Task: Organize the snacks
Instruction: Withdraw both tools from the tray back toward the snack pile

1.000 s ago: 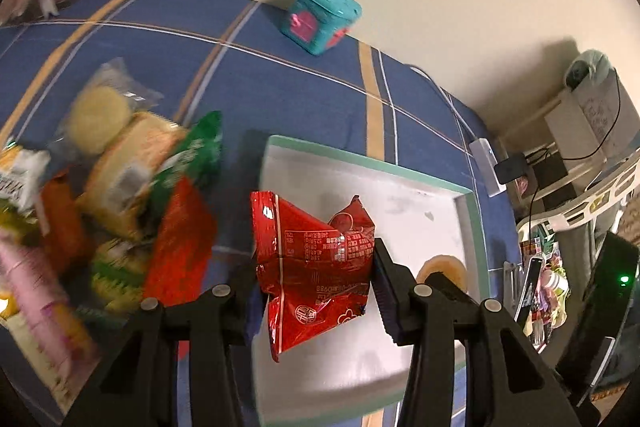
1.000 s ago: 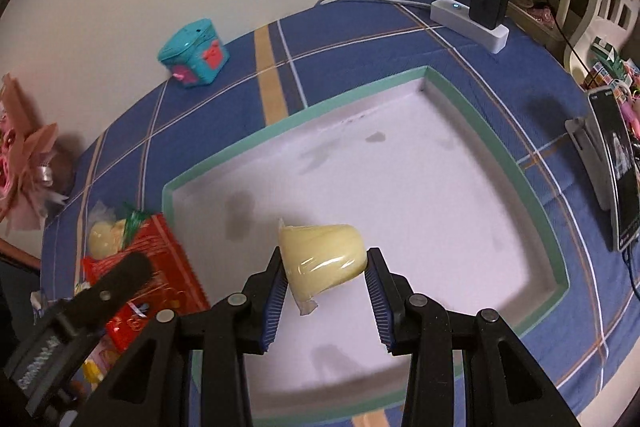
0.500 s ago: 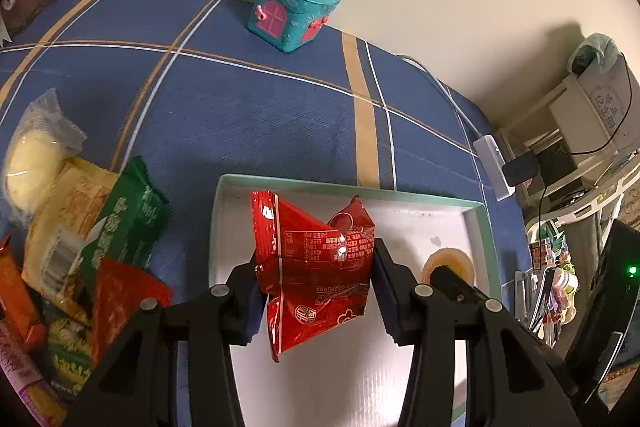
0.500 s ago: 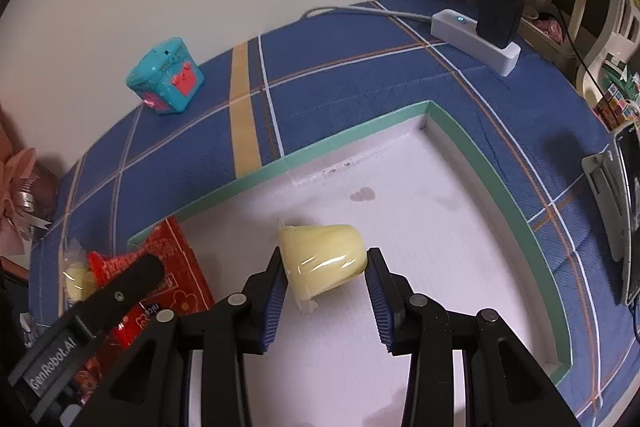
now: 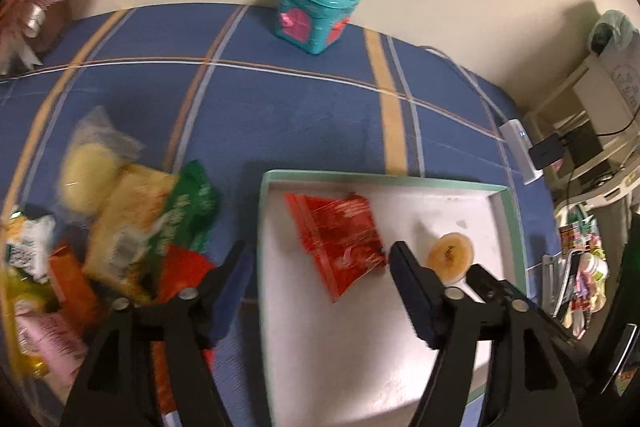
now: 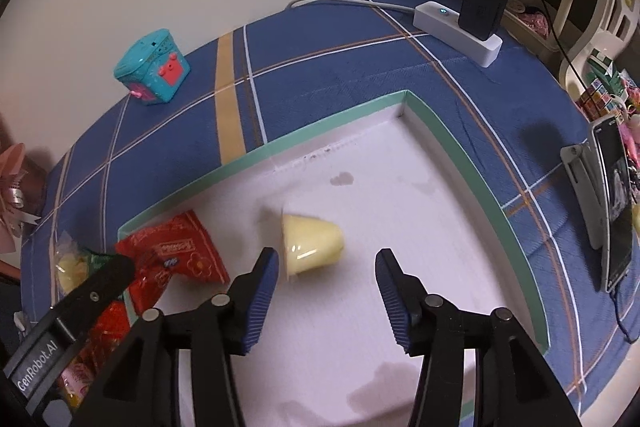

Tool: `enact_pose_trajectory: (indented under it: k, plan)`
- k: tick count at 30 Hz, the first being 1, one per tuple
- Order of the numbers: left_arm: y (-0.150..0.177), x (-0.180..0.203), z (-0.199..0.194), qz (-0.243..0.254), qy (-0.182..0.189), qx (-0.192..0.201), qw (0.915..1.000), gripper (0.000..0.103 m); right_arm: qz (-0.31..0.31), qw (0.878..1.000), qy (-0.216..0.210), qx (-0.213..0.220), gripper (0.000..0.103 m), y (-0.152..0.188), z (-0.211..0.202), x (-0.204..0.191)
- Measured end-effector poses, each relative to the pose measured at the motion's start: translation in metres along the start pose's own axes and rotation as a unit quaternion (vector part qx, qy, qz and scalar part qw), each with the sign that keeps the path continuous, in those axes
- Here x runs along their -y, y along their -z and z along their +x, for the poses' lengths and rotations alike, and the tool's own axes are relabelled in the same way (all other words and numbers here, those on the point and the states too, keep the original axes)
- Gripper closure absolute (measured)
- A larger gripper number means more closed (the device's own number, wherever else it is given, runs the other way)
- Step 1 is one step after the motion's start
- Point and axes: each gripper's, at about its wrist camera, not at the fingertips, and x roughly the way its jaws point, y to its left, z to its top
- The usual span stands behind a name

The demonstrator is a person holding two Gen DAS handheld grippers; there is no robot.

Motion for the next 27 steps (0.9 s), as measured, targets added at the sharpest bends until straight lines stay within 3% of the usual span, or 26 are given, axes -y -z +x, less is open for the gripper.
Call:
enact_pose_trajectory:
  k: [4,6,8,11,14,20,27]
  plan:
    - [0.007,-0.011,-0.012,-0.002,-0.036,-0.003,0.9994,0.027,-0.007,1.000,0.002,-0.003,0.046,0.006,-0.011,-0.004]
    - [0.013,-0.022,-0.018,-0.014,-0.046,0.001,0.9989,0.018,-0.011,1.000,0.000,-0.003,0.042,0.009,-0.016,-0.007]
    - [0.017,-0.033,-0.024,-0.025,-0.060,0.002,0.9979,0.017,-0.015,1.000,-0.004,-0.002,0.039,0.013,-0.021,-0.010]
    - [0.021,-0.045,-0.030,-0.033,-0.093,0.001,0.9951,0.017,-0.025,1.000,-0.005,0.006,0.027,0.020,-0.031,-0.015]
    - [0.026,-0.056,-0.035,-0.039,-0.111,0.003,0.9930,0.005,-0.033,0.999,-0.011,0.011,0.018,0.027,-0.039,-0.020]
    - [0.041,-0.075,-0.053,-0.041,-0.132,0.022,0.9901,0.004,-0.045,0.999,-0.021,0.018,0.000,0.042,-0.047,-0.028]
    - [0.058,-0.103,-0.076,-0.069,-0.131,0.045,0.9880,0.000,-0.063,0.997,-0.031,0.025,0.000,0.062,-0.058,-0.041]
